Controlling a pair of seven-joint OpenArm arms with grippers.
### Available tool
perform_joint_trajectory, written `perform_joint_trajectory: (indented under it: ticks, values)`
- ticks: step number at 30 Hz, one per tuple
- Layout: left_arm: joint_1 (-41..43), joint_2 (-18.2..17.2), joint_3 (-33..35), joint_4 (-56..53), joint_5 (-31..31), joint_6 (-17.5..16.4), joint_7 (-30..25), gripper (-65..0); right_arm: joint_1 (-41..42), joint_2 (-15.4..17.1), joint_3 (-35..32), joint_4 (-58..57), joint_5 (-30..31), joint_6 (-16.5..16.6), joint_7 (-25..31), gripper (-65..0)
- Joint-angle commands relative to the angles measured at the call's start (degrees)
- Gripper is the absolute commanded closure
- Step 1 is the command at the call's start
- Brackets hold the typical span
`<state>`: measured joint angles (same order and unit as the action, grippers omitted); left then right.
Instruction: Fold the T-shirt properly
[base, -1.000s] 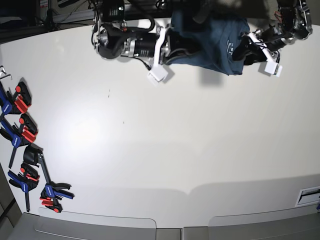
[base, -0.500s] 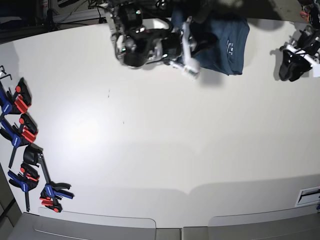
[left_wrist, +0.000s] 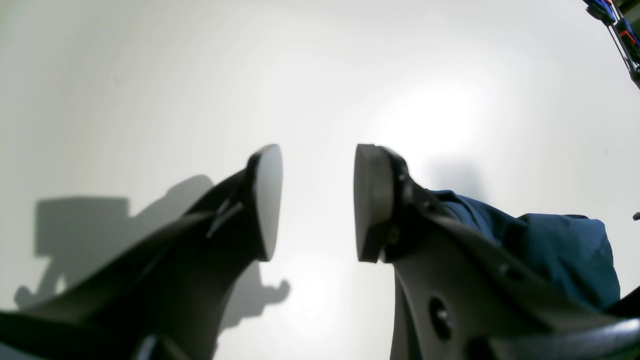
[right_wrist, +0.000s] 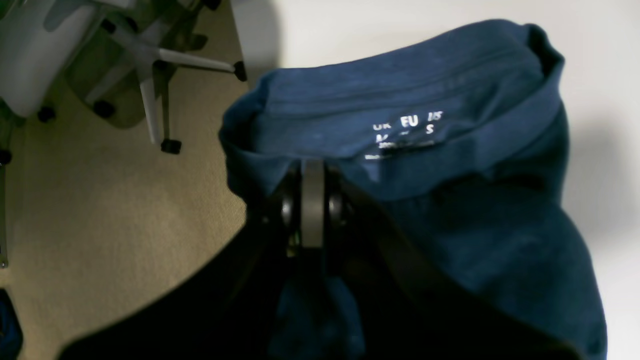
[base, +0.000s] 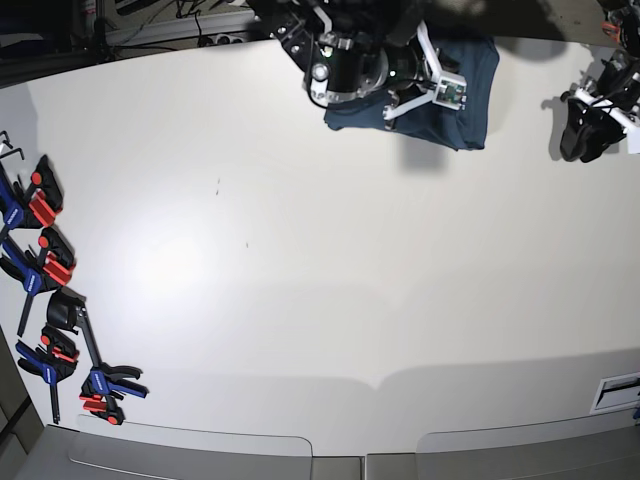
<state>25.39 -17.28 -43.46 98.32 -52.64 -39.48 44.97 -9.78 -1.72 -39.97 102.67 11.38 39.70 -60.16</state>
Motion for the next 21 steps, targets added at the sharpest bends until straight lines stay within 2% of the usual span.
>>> perform_joint_trajectory:
  ticks: [1, 11, 17, 21]
  values:
    - [0.2, -0.8, -0.4, 1.1, -1.4, -0.5, -1.3, -21.5, 0.4, 0.0, 0.3, 0.0, 0.5, 0.3, 1.1, 0.0]
    - [0.2, -0.8, -0.3, 1.1, -1.4, -0.5, -1.4, -21.5, 0.6, 0.9, 2.9, -10.3, -1.5, 0.3, 5.2, 0.0]
    - [0.2, -0.8, -0.4, 1.1, -1.4, -0.5, -1.3, -21.5, 2.5, 1.8, 3.3, -11.8, -6.7, 0.3, 5.6, 0.0]
    - [0.2, -0.8, -0.3, 1.1, -1.4, -0.5, -1.3, -21.5, 3.4, 1.9, 7.9, -11.8, -8.2, 0.1, 6.7, 0.0]
